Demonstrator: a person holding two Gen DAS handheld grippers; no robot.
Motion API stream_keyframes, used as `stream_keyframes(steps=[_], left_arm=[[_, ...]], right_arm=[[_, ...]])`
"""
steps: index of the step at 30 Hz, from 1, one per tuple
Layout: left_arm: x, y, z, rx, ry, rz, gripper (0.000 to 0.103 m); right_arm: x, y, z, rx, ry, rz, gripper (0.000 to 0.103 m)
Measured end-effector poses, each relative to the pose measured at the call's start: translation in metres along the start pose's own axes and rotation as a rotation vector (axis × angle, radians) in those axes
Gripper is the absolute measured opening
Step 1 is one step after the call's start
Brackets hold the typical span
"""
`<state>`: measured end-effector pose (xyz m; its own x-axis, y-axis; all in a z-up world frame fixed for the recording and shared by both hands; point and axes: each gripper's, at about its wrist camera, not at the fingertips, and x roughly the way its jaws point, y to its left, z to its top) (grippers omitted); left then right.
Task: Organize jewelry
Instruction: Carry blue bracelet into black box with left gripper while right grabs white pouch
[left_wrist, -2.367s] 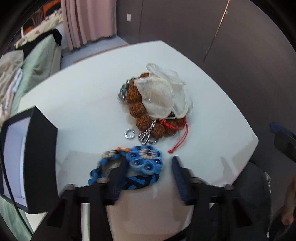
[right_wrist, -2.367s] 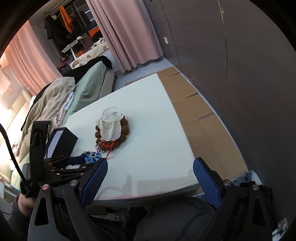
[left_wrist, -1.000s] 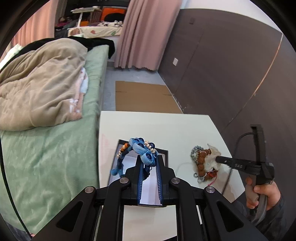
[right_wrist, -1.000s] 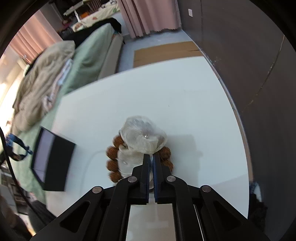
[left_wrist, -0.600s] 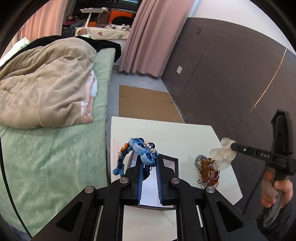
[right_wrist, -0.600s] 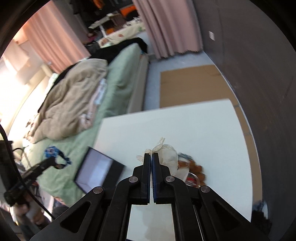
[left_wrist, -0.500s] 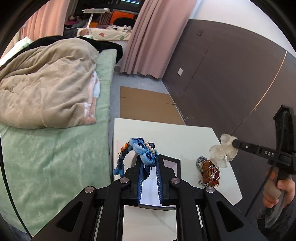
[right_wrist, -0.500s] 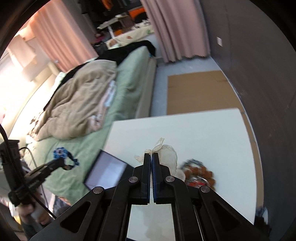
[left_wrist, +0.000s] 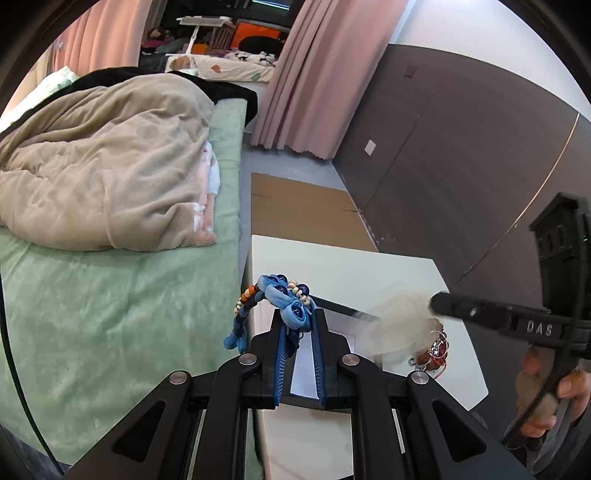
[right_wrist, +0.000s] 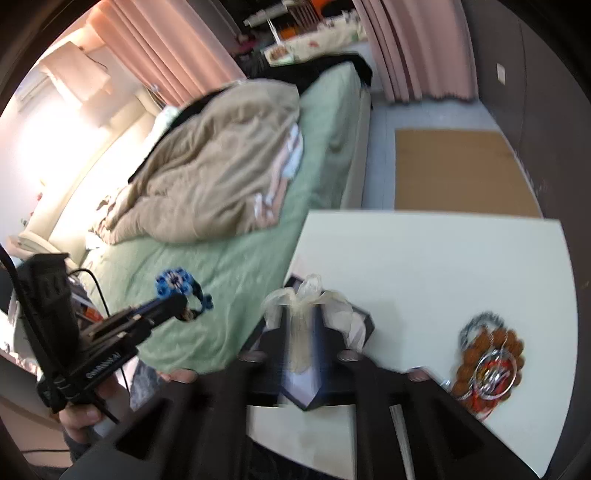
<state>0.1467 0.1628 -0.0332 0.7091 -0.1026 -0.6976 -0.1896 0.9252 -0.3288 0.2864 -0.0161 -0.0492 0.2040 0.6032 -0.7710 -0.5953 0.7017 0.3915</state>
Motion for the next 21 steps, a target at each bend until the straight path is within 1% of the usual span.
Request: stream_keyframes(steps=[1,2,4,9,14,16,18,20,21], left_arm=[[0.0,-0.001,0.0,0.004,0.003,-0.005,0.014],[0.001,-0.002,0.0,0.009,0.005,-0.009,0.014],[0.003,-0.007,0.001,0.02,0.01,-0.017,0.014],[0.016,-0.022,0.0,0.038,0.041,-0.039,0.014],[0.028,-0.041,0.002,0.054,0.066,-0.039,0.014],[0.034,-0.048,0.004,0.06,0.08,-0.038,0.017],[0.041,-0.055,0.006,0.06,0.118,-0.042,0.028],[0.044,-0.062,0.007,0.058,0.124,-0.039,0.064],[0.043,-0.066,0.007,0.061,0.109,-0.042,0.07]], right_arm=[[0.0,-0.002,-0.001,0.01,-0.002,-0.016,0.068],[-0.003,-0.004,-0.003,0.017,-0.027,-0.036,0.075],[-0.012,-0.011,-0.006,0.027,-0.057,-0.053,0.076],[-0.031,-0.038,-0.015,0.086,-0.065,-0.114,0.076],[-0.054,-0.063,-0.028,0.136,-0.091,-0.151,0.076],[-0.063,-0.073,-0.034,0.152,-0.1,-0.164,0.076],[-0.072,-0.084,-0.04,0.171,-0.112,-0.172,0.076],[-0.082,-0.095,-0.046,0.193,-0.122,-0.172,0.076],[-0.086,-0.102,-0.049,0.206,-0.126,-0.165,0.077]])
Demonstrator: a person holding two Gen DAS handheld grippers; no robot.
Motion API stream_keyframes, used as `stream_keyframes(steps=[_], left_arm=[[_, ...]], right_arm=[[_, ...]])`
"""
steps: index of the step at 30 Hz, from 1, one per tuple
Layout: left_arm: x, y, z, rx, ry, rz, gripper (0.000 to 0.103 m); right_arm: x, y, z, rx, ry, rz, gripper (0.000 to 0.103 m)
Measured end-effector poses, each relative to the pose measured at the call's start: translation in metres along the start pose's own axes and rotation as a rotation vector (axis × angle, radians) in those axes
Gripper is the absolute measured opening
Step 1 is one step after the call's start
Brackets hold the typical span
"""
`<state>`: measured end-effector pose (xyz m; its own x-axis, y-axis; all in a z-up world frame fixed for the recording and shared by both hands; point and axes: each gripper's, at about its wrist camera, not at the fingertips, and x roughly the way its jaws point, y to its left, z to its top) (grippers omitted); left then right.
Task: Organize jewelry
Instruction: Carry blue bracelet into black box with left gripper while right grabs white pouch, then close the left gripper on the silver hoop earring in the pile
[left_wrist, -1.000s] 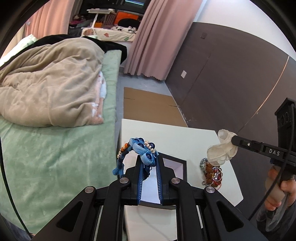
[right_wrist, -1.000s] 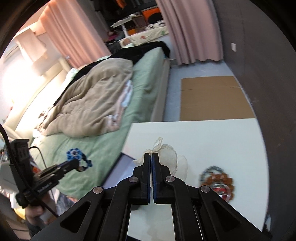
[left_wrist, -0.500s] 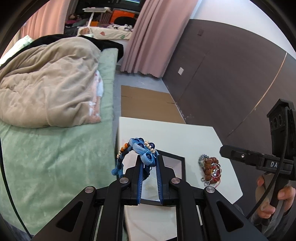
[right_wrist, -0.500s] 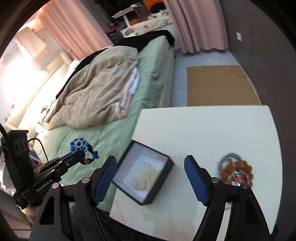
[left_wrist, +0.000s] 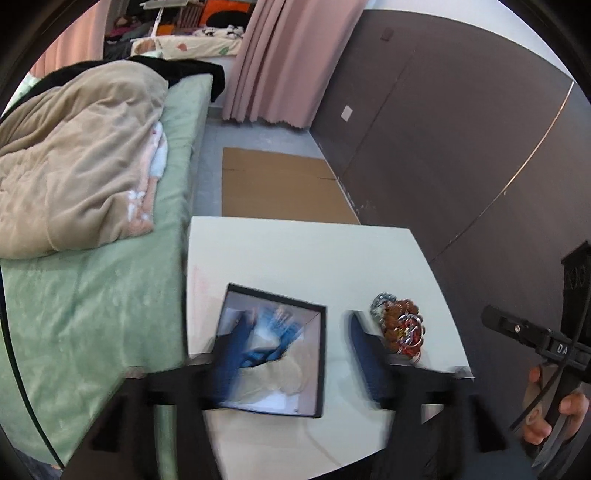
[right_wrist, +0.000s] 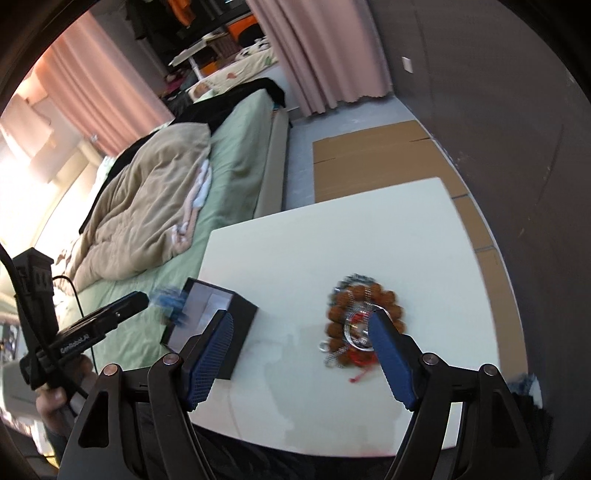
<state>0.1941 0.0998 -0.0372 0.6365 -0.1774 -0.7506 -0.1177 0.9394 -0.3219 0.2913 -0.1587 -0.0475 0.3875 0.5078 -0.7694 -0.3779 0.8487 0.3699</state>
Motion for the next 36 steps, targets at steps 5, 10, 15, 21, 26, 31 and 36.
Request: stream_keyframes(steps=[5,10,15,21,26,31,36], left_arm=[[0.002,-0.027,-0.001,0.04,-0.01,-0.029,0.078],[0.017,-0.057,-0.006,0.088,0.018,-0.052,0.078],[0.039,-0.087,-0.011,0.148,0.063,-0.078,0.078],[0.055,-0.12,-0.017,0.217,0.094,-0.092,0.073],[0.073,-0.147,-0.024,0.268,0.136,-0.108,0.057],[0.095,-0.171,-0.032,0.311,0.181,-0.132,0.04],[0.119,-0.188,-0.041,0.345,0.225,-0.135,0.028]], right_arm=[[-0.013,-0.032,-0.008,0.057,-0.023,-0.005,0.083],[-0.021,-0.058,-0.016,0.107,-0.041,-0.013,0.083],[-0.029,-0.08,-0.026,0.138,-0.067,-0.01,0.083],[-0.033,-0.101,-0.036,0.163,-0.087,-0.042,0.083],[-0.039,-0.12,-0.044,0.182,-0.099,-0.048,0.083],[-0.047,-0.141,-0.055,0.211,-0.106,-0.057,0.083],[-0.051,-0.16,-0.064,0.245,-0.108,-0.072,0.083]])
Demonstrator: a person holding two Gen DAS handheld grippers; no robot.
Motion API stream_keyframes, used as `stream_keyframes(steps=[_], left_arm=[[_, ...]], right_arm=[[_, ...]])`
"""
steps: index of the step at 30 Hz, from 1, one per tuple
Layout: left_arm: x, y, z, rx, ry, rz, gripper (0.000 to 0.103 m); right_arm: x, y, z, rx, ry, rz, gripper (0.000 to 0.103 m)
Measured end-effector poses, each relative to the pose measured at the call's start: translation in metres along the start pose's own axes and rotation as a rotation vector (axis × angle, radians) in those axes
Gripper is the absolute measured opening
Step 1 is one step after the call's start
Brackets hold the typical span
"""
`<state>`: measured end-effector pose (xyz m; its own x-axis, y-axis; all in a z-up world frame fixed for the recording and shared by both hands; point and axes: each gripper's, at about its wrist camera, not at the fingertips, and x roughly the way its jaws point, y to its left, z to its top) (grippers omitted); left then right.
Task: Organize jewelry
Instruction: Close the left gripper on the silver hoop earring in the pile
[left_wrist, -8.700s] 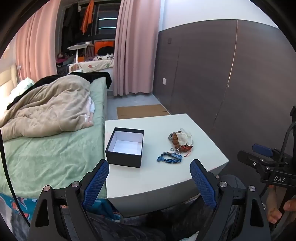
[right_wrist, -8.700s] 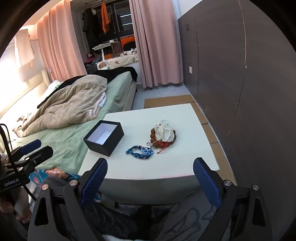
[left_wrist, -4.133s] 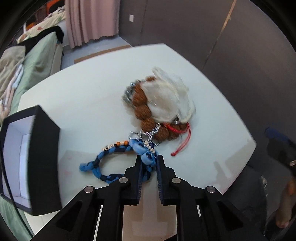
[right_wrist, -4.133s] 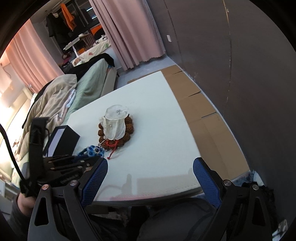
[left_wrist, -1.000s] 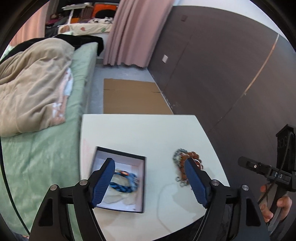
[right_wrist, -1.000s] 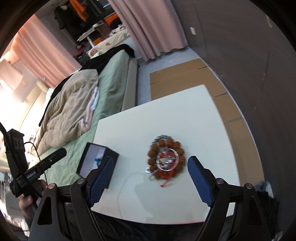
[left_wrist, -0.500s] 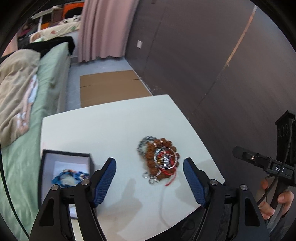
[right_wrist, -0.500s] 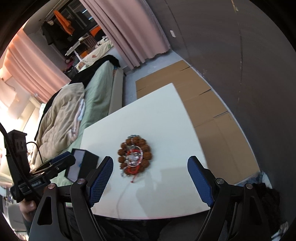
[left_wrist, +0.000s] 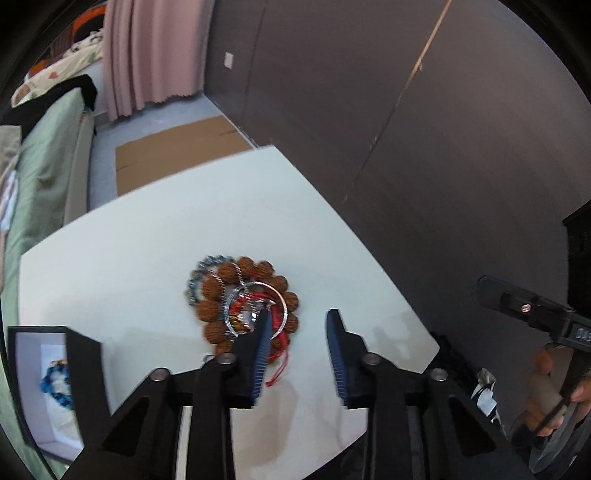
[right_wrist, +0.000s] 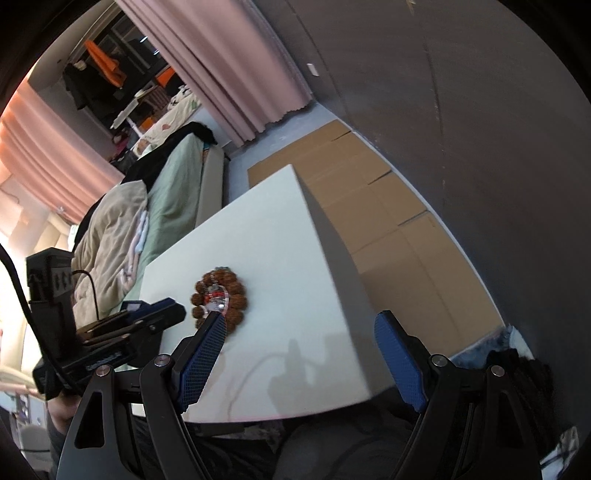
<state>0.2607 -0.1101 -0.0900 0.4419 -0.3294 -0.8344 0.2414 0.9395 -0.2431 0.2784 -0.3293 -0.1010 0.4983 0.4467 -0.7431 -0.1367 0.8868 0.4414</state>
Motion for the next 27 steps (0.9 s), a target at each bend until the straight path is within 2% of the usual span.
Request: stream_keyframes(steps=[6,12,14,15,18,27], left_arm=[[0.027,-0.004,0.0,0.017,0.039,0.02,0.021],[0.048,-0.003,0.003,0.015,0.062,0.051,0.02],[0.053,-0.001,0.005,0.014,0.068,0.068,0.009],[0.055,0.001,0.005,0.003,0.076,0.068,0.007],[0.054,0.006,0.003,-0.016,0.07,0.055,0.002],[0.016,0.014,0.007,-0.016,-0.005,0.04,0.001]], right_arm=[[-0.004,-0.023,-0.005,0.034,0.005,-0.028,0.083],[-0.01,-0.039,-0.01,0.058,0.0,-0.044,0.083],[-0.01,-0.04,-0.012,0.061,0.004,-0.047,0.083],[-0.009,-0.041,-0.012,0.064,0.009,-0.049,0.083],[-0.006,-0.04,-0.012,0.067,0.016,-0.046,0.083],[0.012,-0.018,-0.009,0.038,0.033,0.008,0.083]])
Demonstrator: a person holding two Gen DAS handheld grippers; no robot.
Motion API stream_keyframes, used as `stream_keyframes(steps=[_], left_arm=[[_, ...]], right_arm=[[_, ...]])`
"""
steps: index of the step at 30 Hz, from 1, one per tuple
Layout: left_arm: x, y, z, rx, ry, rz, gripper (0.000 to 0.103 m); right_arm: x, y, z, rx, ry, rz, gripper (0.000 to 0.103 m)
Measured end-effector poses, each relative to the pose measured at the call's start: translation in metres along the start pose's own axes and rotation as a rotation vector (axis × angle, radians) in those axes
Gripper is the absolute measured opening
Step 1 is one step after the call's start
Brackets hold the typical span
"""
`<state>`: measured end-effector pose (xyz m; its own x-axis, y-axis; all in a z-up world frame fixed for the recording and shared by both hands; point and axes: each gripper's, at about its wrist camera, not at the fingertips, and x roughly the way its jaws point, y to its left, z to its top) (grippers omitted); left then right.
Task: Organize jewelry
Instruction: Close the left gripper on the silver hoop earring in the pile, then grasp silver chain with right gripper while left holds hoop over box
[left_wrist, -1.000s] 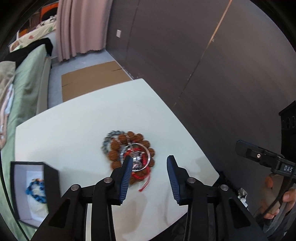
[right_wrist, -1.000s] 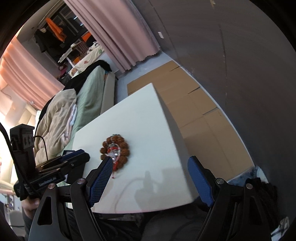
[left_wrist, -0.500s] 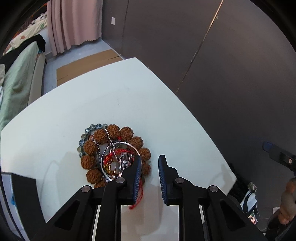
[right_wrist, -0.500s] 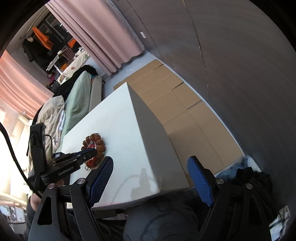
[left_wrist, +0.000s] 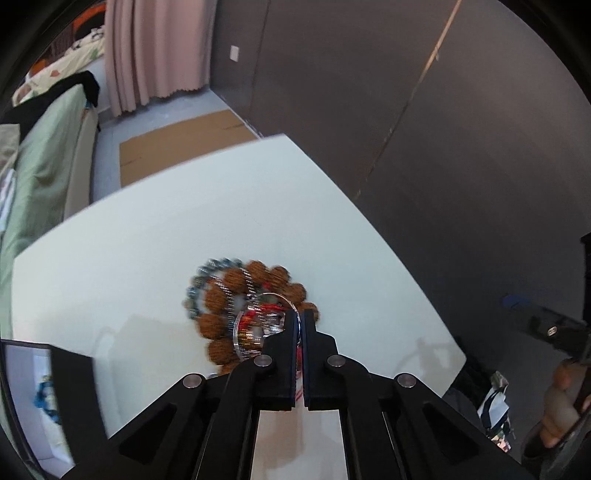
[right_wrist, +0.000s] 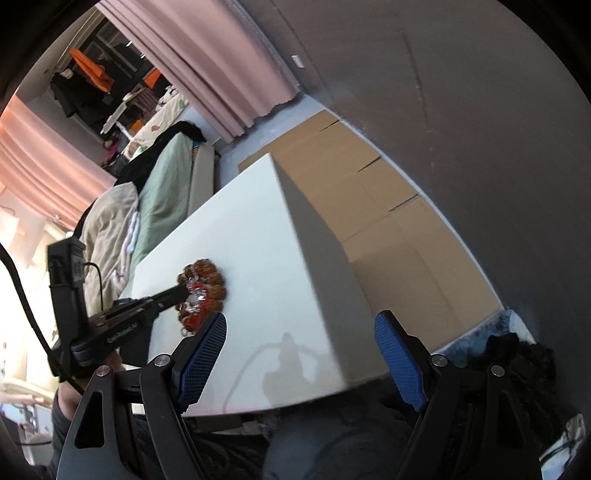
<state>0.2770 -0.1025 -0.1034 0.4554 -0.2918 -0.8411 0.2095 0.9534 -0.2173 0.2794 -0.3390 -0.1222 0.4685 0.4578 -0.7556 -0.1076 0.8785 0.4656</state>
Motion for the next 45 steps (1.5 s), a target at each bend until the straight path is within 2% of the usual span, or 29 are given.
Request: stream_keyframes(steps=[7,9,17,20,30,37,42,45], left_arm=[[-0.038,0.019,0.003,-0.029,-0.072,0.011,0.001],[-0.046,0.023,0.004,-0.038,-0.086,0.013,0.001],[-0.077,0.047,-0.001,-0.09,-0.134,0.009,0.001],[-0.088,0.057,-0.003,-0.111,-0.151,0.014,0.001],[-0.117,0.084,-0.015,-0.167,-0.205,0.013,0.001],[-0.125,0.103,-0.026,-0.205,-0.22,0.01,0.001],[-0.128,0.114,-0.034,-0.23,-0.226,-0.008,0.001],[-0.13,0.12,-0.037,-0.241,-0.232,-0.009,0.001]], right_arm=[[0.018,0.031,0.001,-0.043,0.027,0.072,0.082],[0.023,0.04,0.003,-0.048,0.03,0.098,0.078],[0.059,0.079,0.018,-0.074,0.125,0.206,0.043],[0.076,0.095,0.022,-0.09,0.171,0.214,0.037],[0.126,0.124,0.024,-0.128,0.314,0.151,0.037],[0.142,0.134,0.023,-0.144,0.344,0.108,0.037],[0.155,0.132,0.022,-0.135,0.364,0.036,0.037],[0.159,0.133,0.022,-0.133,0.367,0.009,0.033]])
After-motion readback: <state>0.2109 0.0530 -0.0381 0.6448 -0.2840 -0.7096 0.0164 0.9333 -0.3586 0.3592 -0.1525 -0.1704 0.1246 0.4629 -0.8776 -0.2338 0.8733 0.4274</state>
